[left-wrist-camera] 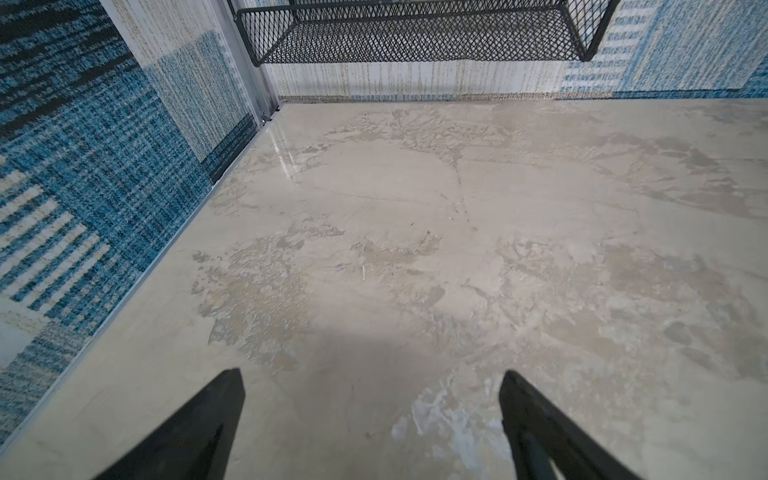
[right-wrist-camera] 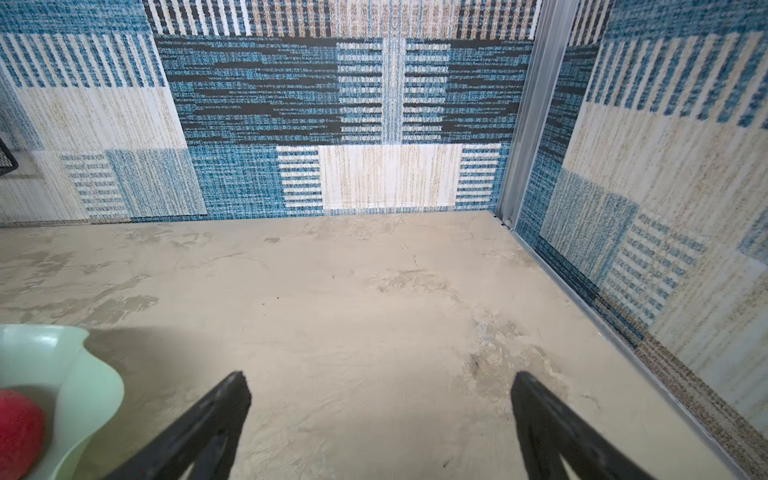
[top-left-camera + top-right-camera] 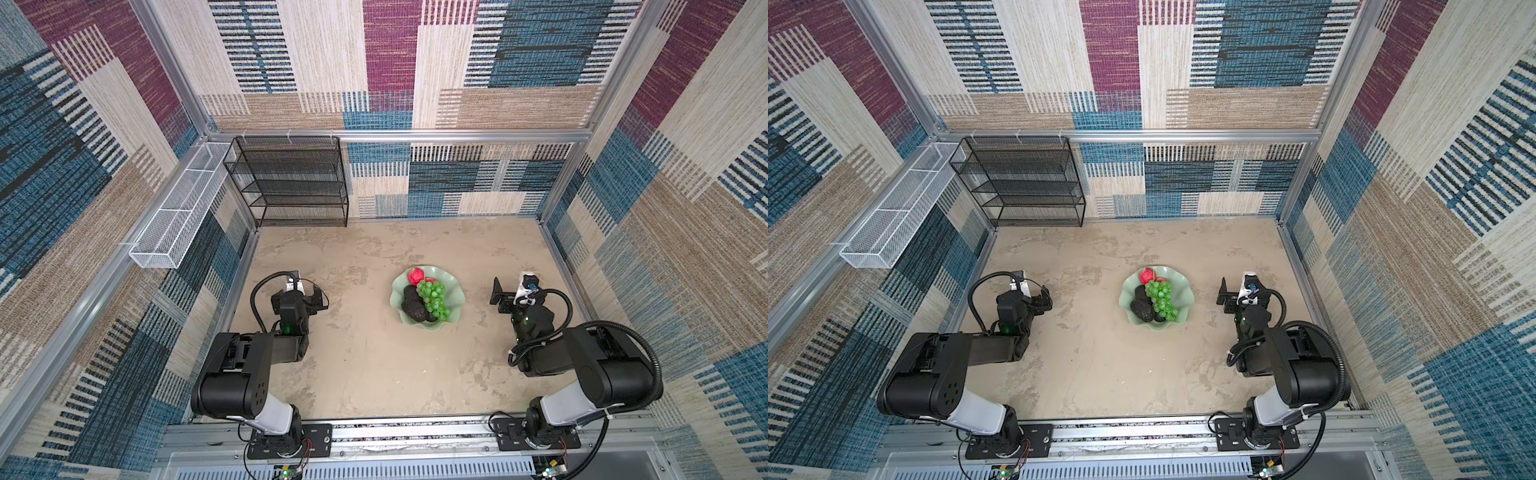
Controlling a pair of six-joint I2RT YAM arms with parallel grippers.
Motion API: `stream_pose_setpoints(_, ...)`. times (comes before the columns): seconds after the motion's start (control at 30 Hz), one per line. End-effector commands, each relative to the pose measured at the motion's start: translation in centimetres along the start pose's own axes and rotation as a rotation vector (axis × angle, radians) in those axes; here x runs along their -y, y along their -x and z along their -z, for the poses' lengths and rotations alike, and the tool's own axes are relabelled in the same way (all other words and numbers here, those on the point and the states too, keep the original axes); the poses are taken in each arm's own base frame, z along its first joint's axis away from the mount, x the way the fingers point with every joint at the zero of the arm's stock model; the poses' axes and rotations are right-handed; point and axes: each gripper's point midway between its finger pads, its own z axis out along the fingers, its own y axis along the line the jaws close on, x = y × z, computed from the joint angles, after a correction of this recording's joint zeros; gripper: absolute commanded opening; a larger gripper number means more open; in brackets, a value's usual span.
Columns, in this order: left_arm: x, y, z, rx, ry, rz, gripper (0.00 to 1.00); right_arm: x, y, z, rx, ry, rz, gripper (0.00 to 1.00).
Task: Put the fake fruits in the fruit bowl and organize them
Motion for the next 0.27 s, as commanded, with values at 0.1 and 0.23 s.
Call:
stream_pose_setpoints(0.1,0.15,0.55,-0.40,0.009,-0.033,0.023,0.99,0.01,0.69,-0.08,0.026,0.001,-0.016,1.00)
stream_pose_setpoints(0.23,-0.02,0.72,-0.20,0.020,-0.033,0.028,0.99,-0.03,0.73,-0.11,0.026,0.002,-0.017,1.00)
